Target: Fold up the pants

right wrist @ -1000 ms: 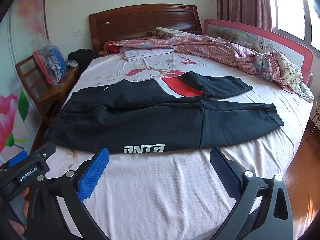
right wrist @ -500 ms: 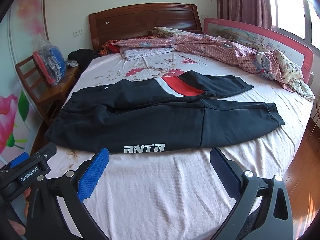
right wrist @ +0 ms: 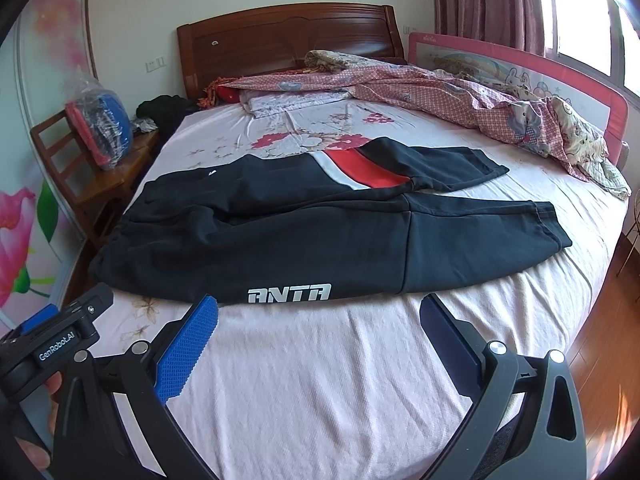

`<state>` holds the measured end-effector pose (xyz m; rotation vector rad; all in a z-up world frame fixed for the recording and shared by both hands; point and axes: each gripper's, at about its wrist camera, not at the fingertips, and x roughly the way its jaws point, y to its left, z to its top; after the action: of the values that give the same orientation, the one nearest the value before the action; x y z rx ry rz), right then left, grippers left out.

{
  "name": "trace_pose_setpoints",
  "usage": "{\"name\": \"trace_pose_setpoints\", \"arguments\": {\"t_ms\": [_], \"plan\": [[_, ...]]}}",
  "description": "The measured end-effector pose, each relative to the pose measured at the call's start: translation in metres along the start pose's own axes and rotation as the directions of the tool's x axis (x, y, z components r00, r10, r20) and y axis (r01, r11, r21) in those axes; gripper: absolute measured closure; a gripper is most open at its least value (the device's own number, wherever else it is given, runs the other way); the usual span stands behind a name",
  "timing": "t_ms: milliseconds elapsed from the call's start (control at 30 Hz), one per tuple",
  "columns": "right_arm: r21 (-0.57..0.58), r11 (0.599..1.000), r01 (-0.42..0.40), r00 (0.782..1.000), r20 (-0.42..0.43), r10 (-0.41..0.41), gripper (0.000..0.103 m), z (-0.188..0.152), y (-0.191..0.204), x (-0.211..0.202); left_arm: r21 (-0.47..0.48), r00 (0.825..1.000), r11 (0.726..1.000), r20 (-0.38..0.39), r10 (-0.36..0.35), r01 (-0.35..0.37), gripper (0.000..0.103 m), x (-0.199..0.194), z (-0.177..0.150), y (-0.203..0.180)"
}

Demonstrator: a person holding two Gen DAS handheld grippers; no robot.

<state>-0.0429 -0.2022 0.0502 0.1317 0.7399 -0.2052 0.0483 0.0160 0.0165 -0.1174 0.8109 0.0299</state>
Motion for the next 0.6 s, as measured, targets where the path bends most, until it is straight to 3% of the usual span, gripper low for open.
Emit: {"name": "trace_pose_setpoints", "arguments": {"t_ms": [200,300,367,433,500,567,600], "plan": [[0.003,1.0,-0.02,0.999,-0.031,0.02,0.003,-0.004,-0.001,0.006,0.012,0.999,1.0,-0.033,-0.011,0.011,0.002,0.01,-0.001,0.005],[0.011,0.999,-0.035,0.998,-0.061,0.036,0.003,-0.008,-0.008,0.012,-0.034,0.983,0.99,-0.116,-0.142,0.139,0.002,0.031,0.002,0.025],[0.015,1.0,-0.021,0.997,-0.078,0.023,0.003,-0.01,-0.012,0.017,-0.11,0.951,0.961,-0.154,-0.269,0.254,0.002,0.047,0.006,0.047],[0.019,1.0,-0.017,0.995,-0.094,0.019,0.003,-0.012,-0.016,0.023,-0.232,0.899,0.905,-0.181,-0.399,0.356,0.002,0.067,0.013,0.071],[0.016,1.0,-0.008,0.994,-0.105,0.009,0.003,-0.012,-0.016,0.028,-0.403,0.829,0.802,-0.16,-0.536,0.441,0.002,0.087,0.018,0.098],[0.007,1.0,-0.004,0.994,-0.11,0.005,0.003,-0.012,-0.014,0.03,-0.562,0.768,0.674,-0.101,-0.632,0.48,0.002,0.108,0.019,0.12],[0.002,1.0,-0.004,0.994,-0.113,0.004,0.003,-0.012,-0.013,0.032,-0.623,0.755,0.623,-0.077,-0.651,0.474,0.002,0.117,0.019,0.129]]}}
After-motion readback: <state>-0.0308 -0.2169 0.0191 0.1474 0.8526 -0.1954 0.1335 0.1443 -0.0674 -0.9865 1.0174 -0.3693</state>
